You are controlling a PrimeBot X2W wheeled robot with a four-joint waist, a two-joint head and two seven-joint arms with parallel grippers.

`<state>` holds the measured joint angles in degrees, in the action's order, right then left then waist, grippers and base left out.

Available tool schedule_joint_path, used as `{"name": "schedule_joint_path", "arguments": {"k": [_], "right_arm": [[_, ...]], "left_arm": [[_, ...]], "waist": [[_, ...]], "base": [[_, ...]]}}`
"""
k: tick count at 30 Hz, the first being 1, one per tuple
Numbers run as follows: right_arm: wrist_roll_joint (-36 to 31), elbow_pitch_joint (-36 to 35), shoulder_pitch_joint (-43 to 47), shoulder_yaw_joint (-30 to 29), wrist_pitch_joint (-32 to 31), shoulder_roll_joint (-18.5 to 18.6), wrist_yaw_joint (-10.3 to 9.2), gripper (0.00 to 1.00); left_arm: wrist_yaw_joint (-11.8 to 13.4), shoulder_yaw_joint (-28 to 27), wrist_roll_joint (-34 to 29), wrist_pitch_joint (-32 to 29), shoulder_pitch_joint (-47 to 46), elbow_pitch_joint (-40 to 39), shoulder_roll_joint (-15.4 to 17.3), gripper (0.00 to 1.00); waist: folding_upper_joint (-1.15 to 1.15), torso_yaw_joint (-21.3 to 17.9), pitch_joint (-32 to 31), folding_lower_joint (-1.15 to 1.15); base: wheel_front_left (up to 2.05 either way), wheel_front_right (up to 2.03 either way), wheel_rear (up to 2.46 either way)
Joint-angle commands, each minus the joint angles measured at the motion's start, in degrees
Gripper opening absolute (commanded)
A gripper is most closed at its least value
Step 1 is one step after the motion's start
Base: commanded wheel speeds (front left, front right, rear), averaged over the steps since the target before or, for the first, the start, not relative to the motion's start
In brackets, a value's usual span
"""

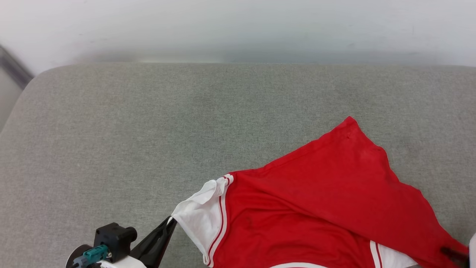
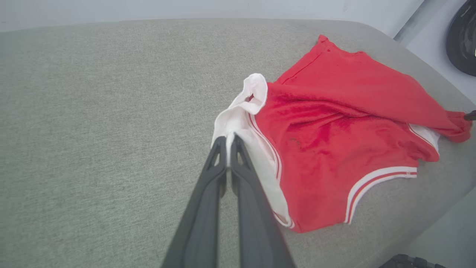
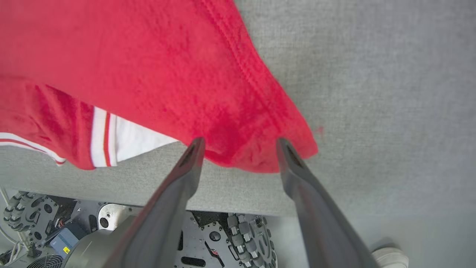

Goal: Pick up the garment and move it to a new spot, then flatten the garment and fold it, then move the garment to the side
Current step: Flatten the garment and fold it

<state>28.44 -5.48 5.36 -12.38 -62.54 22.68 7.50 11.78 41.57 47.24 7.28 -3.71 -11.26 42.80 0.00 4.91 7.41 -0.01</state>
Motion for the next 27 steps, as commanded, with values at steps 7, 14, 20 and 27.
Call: {"name": "schedule_joint_path", "arguments": {"k": [7, 14, 20, 27], "right_arm": [[3.42, -6.55, -8.94, 2.36, -0.06, 4.54, -0.02, 1.00], [1.30, -7.04, -20.12, 7.99, -1.72, 5.03, -0.02, 1.00], [-3.42, 2.30, -31.58, 13.06, -4.23, 6.17, -0.02, 1.00], [-7.28, 11.13, -36.55, 15.78, -3.68, 8.36, -0.02, 1.00]], "left_arm": [[0.75, 0.09, -1.43, -0.56, -1.13, -3.67, 0.65, 0.00], [0.32, 0.57, -3.40, -1.30, -3.85, -6.82, 0.43, 0.00], [-0.87, 1.95, -5.25, -1.98, -7.30, -8.15, -1.62, 0.00], [-2.22, 3.36, -5.69, -1.93, -9.12, -6.95, -3.74, 0.00]], "waist": [[0.00, 2.40, 2.20, 0.01], [0.00, 6.13, 7.03, 0.01], [0.00, 11.65, 12.44, 0.01], [0.00, 15.50, 15.40, 0.01]], "base": [[0.00, 0.00, 0.00], [0.00, 0.00, 0.00], [0.00, 0.00, 0.00], [0.00, 0.00, 0.00]]}}
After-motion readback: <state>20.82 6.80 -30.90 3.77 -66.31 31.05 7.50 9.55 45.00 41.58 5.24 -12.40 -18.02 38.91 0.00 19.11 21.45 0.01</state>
